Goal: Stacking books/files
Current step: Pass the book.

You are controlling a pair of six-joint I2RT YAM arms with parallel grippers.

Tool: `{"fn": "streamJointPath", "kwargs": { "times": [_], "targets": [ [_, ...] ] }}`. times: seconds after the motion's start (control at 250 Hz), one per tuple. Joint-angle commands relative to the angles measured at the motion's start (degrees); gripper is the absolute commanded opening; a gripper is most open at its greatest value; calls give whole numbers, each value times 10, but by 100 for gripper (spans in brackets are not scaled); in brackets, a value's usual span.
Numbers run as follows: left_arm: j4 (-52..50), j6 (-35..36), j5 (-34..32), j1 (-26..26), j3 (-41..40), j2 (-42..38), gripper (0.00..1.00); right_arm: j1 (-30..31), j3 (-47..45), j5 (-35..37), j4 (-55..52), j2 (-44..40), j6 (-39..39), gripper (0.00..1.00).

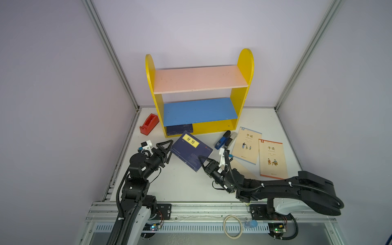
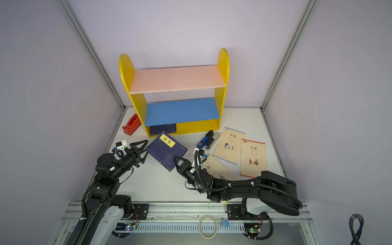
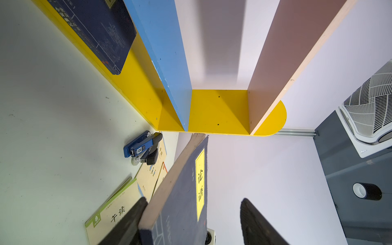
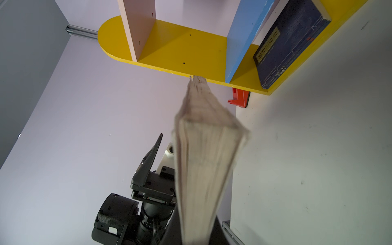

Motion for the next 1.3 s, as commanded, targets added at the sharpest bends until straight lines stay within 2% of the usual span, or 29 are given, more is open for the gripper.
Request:
{"fn": "streamJointPath", "kwargs": {
  "times": [0.0,0.184,0.492,0.576,0.772,0.836,0.968,1.1,1.216,1.296],
  "targets": [
    [38,4,16,1,0,-6,70,0,4,-10,8,-2,-3,0],
    [47,3,18,0,0,-7,69,-1,15,-24,11,5,-8,0],
    [65,-5,20,0,-10,-5,54,-3,35,-45,13,30,-8,0],
    [67,-3,20,0,-12,-7,45,-5,36,-48,16,35,-4,0],
    [92,-14,9,0,-33,-12,12,-13,41,-72,18,36,-15,0],
    [100,-25,-3,1,-44,-17,0,-13,47,-76,14,30,-32,10],
    [76,-35,-40,1,-51,-41,0,-3,69,-60,-56,4,-48,27],
    [11,-34,-108,0,-45,-91,0,21,79,-16,-78,-5,-51,32],
    [-44,-35,-181,-5,-46,-149,0,46,85,38,-81,5,-19,39],
    [-63,-32,-214,-12,-48,-180,0,59,106,56,-85,27,-4,40]
  ]
}}
